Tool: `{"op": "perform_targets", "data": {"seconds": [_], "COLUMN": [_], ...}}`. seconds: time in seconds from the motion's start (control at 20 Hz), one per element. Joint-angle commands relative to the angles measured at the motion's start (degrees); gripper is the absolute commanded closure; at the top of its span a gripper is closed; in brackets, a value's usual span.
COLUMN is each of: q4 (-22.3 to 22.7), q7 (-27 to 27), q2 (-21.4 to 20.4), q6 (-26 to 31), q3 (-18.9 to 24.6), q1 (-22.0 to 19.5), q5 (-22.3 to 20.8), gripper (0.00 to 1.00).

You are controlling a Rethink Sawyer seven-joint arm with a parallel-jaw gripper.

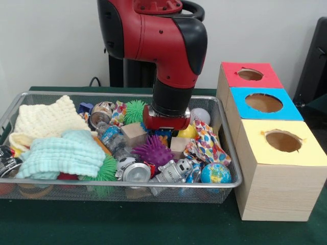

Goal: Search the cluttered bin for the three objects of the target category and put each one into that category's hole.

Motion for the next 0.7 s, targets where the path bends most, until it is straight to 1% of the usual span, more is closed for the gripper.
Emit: {"op": "perform_targets", "data": {"seconds": [0.05,0.3,0.65,0.7], "q4": [0.02,0.70,0.20,0.45], "q7": [10.30,9.80,8.41,8.06], "q2": [5.35,4.53,3.87,2.97], "q6": [-5.25,-4.87,-3.67,-3.38], "q3": [4.16,4.00,4.15,3.94], "q1": [-0.84,-1.66,-2.51,-2.24], "q5": [2.22,2.24,1.77,1.43], "gripper": [1.00,1.00,1.00,1.00]}}
